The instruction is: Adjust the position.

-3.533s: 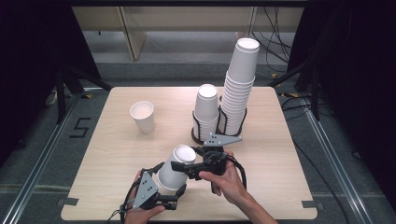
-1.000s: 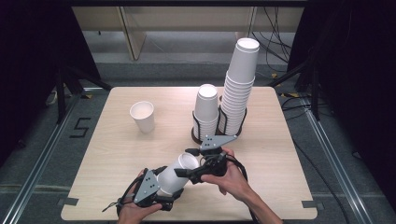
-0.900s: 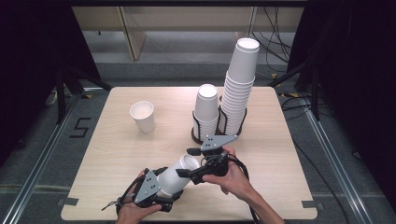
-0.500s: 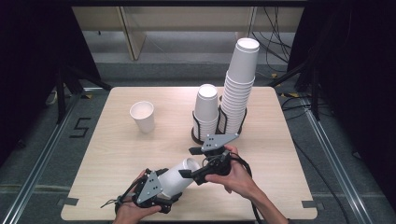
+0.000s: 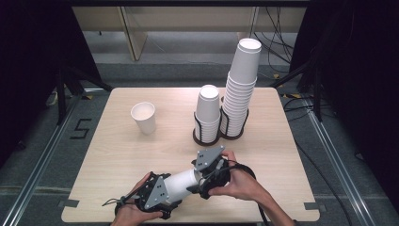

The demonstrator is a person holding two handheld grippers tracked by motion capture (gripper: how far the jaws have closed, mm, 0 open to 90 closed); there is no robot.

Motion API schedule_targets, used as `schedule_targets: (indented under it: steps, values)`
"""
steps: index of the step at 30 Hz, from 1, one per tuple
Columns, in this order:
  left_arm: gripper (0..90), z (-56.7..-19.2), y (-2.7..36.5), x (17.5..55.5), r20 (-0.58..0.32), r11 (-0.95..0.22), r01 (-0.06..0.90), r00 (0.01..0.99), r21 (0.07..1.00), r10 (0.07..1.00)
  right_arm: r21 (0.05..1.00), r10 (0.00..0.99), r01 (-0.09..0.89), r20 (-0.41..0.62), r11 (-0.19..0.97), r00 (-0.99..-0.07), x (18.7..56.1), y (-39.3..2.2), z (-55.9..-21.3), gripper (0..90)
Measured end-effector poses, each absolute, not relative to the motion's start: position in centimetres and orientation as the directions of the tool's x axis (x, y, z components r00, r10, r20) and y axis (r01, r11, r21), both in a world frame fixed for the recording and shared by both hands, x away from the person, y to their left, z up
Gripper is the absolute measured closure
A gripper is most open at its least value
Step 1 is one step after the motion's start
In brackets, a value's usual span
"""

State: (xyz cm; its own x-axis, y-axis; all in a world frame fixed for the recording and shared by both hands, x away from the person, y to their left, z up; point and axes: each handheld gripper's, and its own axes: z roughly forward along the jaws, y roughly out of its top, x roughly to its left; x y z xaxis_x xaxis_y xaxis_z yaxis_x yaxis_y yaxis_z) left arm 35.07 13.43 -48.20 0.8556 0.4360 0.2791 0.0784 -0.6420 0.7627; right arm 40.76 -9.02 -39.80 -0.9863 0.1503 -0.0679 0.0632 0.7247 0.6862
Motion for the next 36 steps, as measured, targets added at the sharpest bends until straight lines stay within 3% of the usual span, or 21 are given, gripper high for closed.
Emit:
schedule_targets:
  steps: [3,10,13,15,16,18,23,24,27,31,36]
  values:
    - [11.5,-48.2,13.2,35.0,0.314,-0.682,0.049,0.862,0.730,0.398,0.617,0.081,-0.001,-0.105,0.787,-0.991,40.4,-8.4,-40.4,19.0]
    - [11.6,-48.3,12.9,34.7,0.338,-0.704,0.020,0.867,0.709,0.366,0.512,0.015,-0.048,-0.118,0.858,-0.993,39.9,-7.7,-41.5,18.8]
    - [11.5,-48.2,12.9,34.7,0.358,-0.740,0.006,0.873,0.672,0.332,0.468,-0.031,-0.099,-0.150,0.878,-0.988,40.0,-7.5,-41.9,22.3]
    - [11.2,-48.4,12.8,34.6,0.342,-0.724,0.009,0.877,0.690,0.337,0.432,-0.013,-0.069,-0.131,0.899,-0.991,39.8,-7.5,-42.0,23.0]
    - [10.9,-48.4,12.9,34.6,0.341,-0.723,0.007,0.879,0.691,0.334,0.434,-0.070,-0.134,-0.161,0.891,-0.985,40.2,-7.6,-42.2,23.5]
    - [9.4,-48.4,13.0,34.7,0.332,-0.714,0.004,0.883,0.700,0.331,0.442,-0.036,-0.094,-0.138,0.892,-0.990,39.8,-7.7,-42.2,24.2]
    - [7.4,-48.3,13.8,35.0,0.282,-0.610,-0.027,0.902,0.792,0.327,0.492,-0.088,-0.138,-0.123,0.860,-0.988,40.6,-8.5,-42.1,24.7]
    - [7.3,-48.3,14.0,35.0,0.269,-0.584,-0.030,0.906,0.811,0.327,0.509,-0.052,-0.092,-0.094,0.856,-0.994,40.5,-8.8,-42.0,24.7]
    - [6.9,-48.3,14.4,35.0,0.226,-0.517,-0.025,0.917,0.855,0.329,0.569,-0.104,-0.113,-0.049,0.815,-0.993,41.1,-9.5,-42.0,24.8]
    - [6.8,-48.2,14.8,35.2,0.193,-0.432,-0.039,0.928,0.901,0.319,0.601,-0.099,-0.090,-0.019,0.794,-0.995,41.3,-10.0,-41.8,24.8]
    - [9.7,-47.9,15.0,35.2,0.189,-0.439,-0.032,0.929,0.898,0.319,0.621,-0.100,-0.078,0.001,0.780,-0.995,41.6,-10.4,-41.9,25.0]
